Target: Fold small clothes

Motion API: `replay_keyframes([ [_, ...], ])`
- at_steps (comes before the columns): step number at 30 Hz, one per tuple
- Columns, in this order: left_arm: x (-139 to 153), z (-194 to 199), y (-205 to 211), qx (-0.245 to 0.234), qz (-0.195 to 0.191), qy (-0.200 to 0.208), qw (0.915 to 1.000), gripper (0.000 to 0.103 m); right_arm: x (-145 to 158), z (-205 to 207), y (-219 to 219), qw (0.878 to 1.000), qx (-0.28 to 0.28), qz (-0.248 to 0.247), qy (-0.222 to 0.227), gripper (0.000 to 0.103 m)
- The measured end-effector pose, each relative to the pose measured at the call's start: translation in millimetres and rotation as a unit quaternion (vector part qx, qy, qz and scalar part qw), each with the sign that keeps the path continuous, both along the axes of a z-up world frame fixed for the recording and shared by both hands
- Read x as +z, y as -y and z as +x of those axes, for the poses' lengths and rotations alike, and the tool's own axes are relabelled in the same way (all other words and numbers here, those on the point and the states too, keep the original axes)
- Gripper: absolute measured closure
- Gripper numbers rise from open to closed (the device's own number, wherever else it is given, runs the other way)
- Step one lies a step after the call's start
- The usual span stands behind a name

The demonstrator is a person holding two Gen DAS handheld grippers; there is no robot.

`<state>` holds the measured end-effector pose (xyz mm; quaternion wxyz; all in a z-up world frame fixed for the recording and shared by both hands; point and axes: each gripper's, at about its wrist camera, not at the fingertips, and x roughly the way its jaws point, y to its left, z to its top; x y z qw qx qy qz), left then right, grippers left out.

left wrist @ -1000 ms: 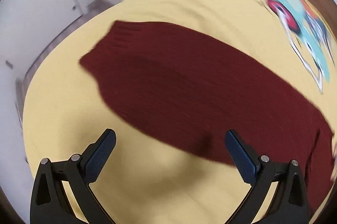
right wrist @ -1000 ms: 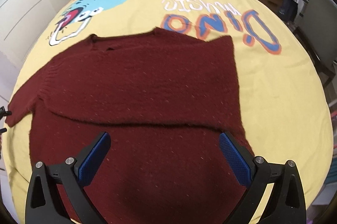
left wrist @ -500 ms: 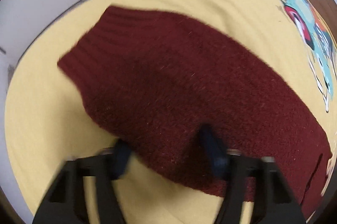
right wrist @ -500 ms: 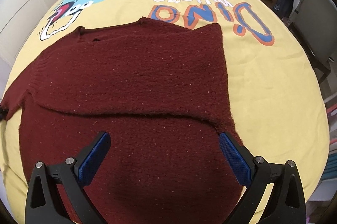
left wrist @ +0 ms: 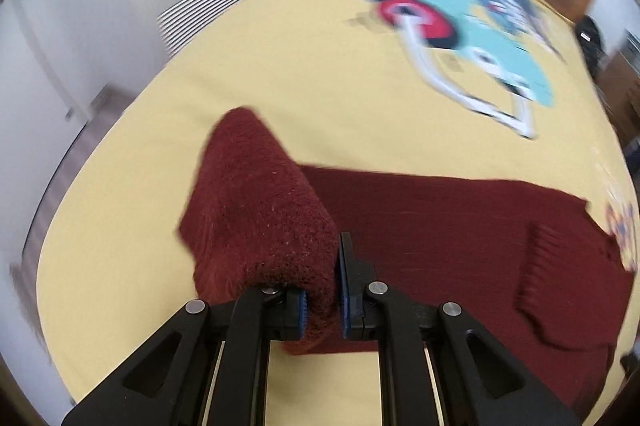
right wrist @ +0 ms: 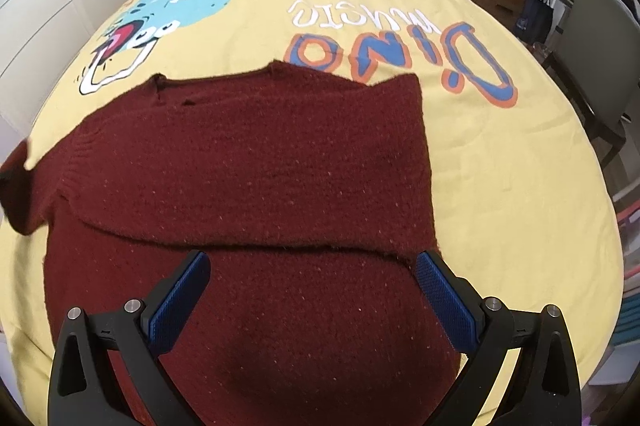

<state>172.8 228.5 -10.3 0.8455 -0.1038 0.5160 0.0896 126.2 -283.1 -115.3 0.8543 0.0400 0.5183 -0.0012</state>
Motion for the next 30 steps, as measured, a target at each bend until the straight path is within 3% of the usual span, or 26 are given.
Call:
replay_keyframes([
  [5,10.2,-0.9,75.8,-0.076,-0.039,0.009,0.9963,0.094,11.1,1.9,1.0,1.0,0.004,0.001,0.013,0.001],
  [8,9.4,6.9,134.0,-0.122,-0.044,0.011,0.9915,0.094,15.7,3.0,5.7,1.0,0.002,0.001,0.018,0.001],
  [13,17.5,15.9,229.0,-0.201,-0.064,0.022,0.9773,0.094,23.6,3.8,20.0,1.0,-0.005,-0.004,0.027,0.001],
  [15,9.3,41.5,260.3,-0.222,-0.069,0.026,0.9723,0.094,25.4,3.4,27.6,1.0,-0.01,-0.008,0.028,0.001],
  [18,8.8,49.1,307.3,-0.253,-0.085,0.03,0.9631,0.094,26.1,1.4,39.9,0.999,-0.021,-0.009,0.027,0.001],
  [25,-11.9,40.2,389.3,-0.324,-0.074,0.022,0.943,0.094,11.6,-2.0,63.5,0.999,-0.045,-0.003,0.011,0.001],
  [30,-56.6,39.7,405.4,-0.33,-0.038,-0.01,0.9433,0.094,-3.9,-4.1,65.5,0.999,-0.048,0.005,-0.006,0.001],
])
